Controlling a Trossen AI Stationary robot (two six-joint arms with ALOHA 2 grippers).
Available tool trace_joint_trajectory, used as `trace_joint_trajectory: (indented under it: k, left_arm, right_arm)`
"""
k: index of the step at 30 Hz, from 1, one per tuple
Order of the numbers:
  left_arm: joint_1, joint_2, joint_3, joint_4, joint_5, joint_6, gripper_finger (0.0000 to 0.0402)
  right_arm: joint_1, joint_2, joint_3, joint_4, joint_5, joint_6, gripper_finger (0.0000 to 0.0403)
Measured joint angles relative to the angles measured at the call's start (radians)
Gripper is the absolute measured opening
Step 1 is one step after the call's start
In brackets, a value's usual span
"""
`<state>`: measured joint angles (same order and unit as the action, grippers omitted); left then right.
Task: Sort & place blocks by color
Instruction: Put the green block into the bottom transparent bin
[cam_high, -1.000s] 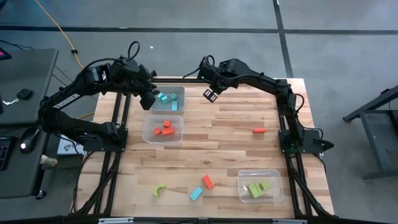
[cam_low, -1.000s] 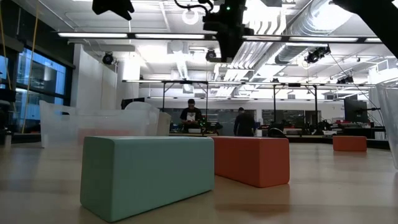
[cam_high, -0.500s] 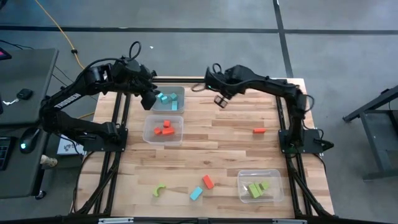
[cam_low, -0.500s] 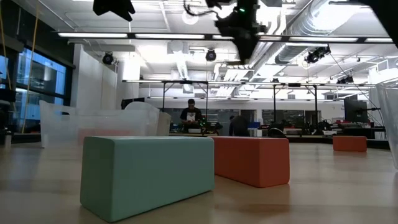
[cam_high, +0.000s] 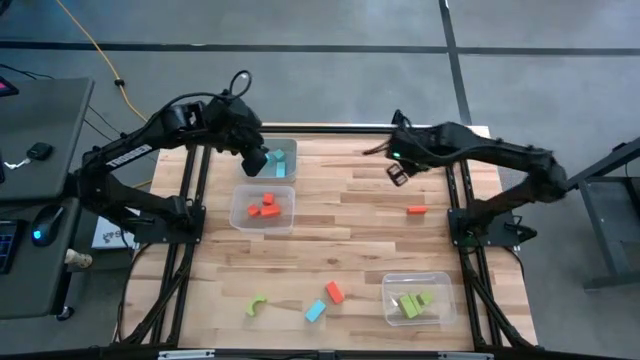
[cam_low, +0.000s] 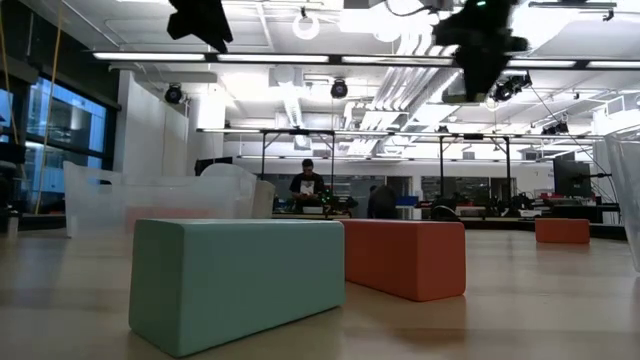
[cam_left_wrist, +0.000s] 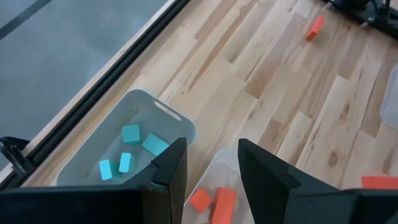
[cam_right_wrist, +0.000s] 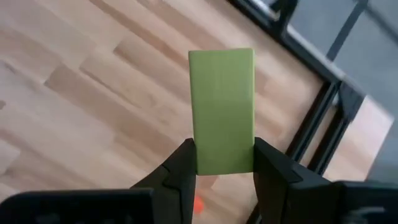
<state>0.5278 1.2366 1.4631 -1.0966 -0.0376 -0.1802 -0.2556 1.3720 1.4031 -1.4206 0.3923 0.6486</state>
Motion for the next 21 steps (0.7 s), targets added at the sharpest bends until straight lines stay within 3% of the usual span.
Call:
trace_joint_trajectory:
  k: [11, 21]
  left_arm:
    - [0.0, 0.031, 0.0, 0.002, 0.0, 0.0, 0.0117]
    - [0.0, 0.031, 0.0, 0.002, 0.0, 0.0, 0.0117]
  right_arm:
    - [0.133, -0.334, -0.291, 0.024, -0.139, 0.385, 0.0099]
    - [0.342, -0.398, -0.413, 0.194, -0.369, 0.61, 0.0099]
